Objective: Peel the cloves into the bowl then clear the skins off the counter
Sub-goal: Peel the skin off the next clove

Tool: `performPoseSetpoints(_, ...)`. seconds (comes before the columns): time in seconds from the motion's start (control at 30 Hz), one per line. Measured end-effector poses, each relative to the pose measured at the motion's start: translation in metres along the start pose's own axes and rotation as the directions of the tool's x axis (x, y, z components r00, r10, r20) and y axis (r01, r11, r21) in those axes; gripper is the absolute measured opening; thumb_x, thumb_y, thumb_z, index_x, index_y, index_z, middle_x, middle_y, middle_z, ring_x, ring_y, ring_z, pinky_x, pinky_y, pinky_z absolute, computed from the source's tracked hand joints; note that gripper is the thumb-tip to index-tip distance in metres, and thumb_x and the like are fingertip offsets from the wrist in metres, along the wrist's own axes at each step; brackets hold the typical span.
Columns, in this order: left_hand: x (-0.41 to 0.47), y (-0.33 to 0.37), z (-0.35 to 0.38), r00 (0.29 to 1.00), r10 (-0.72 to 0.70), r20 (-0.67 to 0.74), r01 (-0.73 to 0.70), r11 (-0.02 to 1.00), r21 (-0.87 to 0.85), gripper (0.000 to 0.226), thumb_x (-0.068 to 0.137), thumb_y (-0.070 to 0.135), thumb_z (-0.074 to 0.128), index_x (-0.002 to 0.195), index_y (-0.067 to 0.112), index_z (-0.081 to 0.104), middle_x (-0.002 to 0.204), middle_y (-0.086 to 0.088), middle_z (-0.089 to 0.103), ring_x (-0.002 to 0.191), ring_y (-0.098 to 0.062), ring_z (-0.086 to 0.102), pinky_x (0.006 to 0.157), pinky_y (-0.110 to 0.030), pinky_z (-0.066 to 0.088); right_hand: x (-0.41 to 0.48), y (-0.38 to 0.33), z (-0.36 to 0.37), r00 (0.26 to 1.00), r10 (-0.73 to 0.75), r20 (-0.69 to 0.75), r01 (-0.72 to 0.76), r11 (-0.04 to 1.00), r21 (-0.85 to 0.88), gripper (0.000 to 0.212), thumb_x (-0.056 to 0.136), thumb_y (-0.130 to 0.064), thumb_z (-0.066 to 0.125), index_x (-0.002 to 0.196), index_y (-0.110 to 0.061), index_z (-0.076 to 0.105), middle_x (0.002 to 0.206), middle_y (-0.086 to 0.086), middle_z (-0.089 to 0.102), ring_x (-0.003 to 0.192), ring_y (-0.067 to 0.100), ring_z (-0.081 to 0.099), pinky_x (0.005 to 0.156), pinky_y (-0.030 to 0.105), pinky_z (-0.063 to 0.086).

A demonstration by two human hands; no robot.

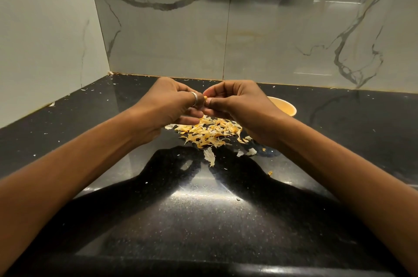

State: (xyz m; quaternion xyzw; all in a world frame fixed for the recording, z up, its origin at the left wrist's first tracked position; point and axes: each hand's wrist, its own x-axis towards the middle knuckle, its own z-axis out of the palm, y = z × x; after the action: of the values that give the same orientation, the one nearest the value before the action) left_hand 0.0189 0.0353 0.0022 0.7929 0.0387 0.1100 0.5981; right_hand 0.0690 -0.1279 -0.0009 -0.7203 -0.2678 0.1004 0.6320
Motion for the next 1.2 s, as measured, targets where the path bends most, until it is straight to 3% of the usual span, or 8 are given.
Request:
performPoseSetpoints(0.27, 0.000, 0.003, 0.000, 0.996, -0.082, 0.025, 0.084, 0.991, -0.107, 0.006, 0.091, 0.002, 0.065, 0.094, -0.001, 0.070, 0.071, -0.012, 0.074, 0.058, -0.011, 0.068, 0.054, -0.020, 0.059, -0.001, -0.002, -0.002, 0.999, 0.023, 0.036, -0.026, 0.996, 0.087, 0.027, 0.093, 0.010, 0.057, 0.116, 0.000, 0.066, 0.095, 0.017, 0.071, 0.082, 0.018, 0.072, 0.081, 0.026, 0.061)
performPoseSetpoints(0.5, -0.001, 0.004, -0.002, 0.995, -0.090, 0.034, 0.093, 0.987, -0.129, 0.006, 0.091, 0.001, 0.065, 0.095, -0.001, 0.069, 0.076, -0.016, 0.074, 0.060, -0.013, 0.069, 0.054, -0.020, 0.059, 0.000, -0.001, -0.003, 0.999, -0.017, 0.038, 0.017, 1.000, 0.000, 0.018, 0.093, 0.006, 0.061, 0.108, 0.002, 0.069, 0.099, 0.018, 0.071, 0.082, 0.017, 0.071, 0.079, 0.024, 0.060)
performPoseSetpoints(0.7, 0.000, 0.004, -0.002, 0.996, -0.077, 0.053, 0.085, 0.984, -0.158, 0.008, 0.091, -0.003, 0.062, 0.095, -0.001, 0.069, 0.076, -0.016, 0.074, 0.063, -0.014, 0.071, 0.054, -0.020, 0.058, 0.000, -0.002, -0.005, 0.999, -0.023, 0.032, 0.024, 0.999, -0.037, 0.015, 0.094, 0.004, 0.060, 0.107, 0.004, 0.068, 0.088, 0.015, 0.069, 0.074, 0.016, 0.068, 0.070, 0.023, 0.060)
performPoseSetpoints(0.8, 0.000, 0.005, -0.003, 0.997, -0.045, 0.056, 0.055, 0.982, -0.180, 0.009, 0.090, -0.002, 0.064, 0.097, 0.000, 0.070, 0.084, -0.018, 0.075, 0.068, -0.015, 0.073, 0.054, -0.022, 0.059, 0.000, -0.004, -0.008, 1.000, -0.023, 0.020, 0.024, 0.999, -0.025, 0.015, 0.095, 0.003, 0.059, 0.107, 0.003, 0.067, 0.088, 0.015, 0.069, 0.075, 0.017, 0.067, 0.071, 0.026, 0.060)
performPoseSetpoints(1.0, -0.002, 0.004, -0.002, 0.995, 0.091, 0.040, -0.087, 0.992, -0.096, 0.012, 0.091, 0.004, 0.067, 0.102, 0.000, 0.071, 0.091, -0.016, 0.075, 0.073, -0.014, 0.072, 0.057, -0.024, 0.058, 0.001, -0.006, -0.010, 0.999, -0.030, -0.016, 0.030, 0.999, -0.037, 0.013, 0.095, 0.001, 0.061, 0.106, 0.003, 0.066, 0.084, 0.012, 0.070, 0.066, 0.011, 0.068, 0.060, 0.020, 0.055)
performPoseSetpoints(1.2, -0.001, 0.003, -0.003, 0.987, 0.157, 0.035, -0.155, 0.987, -0.035, 0.012, 0.090, 0.006, 0.069, 0.101, 0.001, 0.071, 0.092, -0.015, 0.073, 0.073, -0.014, 0.072, 0.056, -0.024, 0.059, 0.002, -0.006, -0.011, 0.999, -0.047, -0.023, 0.046, 0.999, -0.024, 0.017, 0.094, 0.002, 0.062, 0.111, 0.004, 0.066, 0.087, 0.011, 0.071, 0.068, 0.012, 0.069, 0.064, 0.020, 0.056)
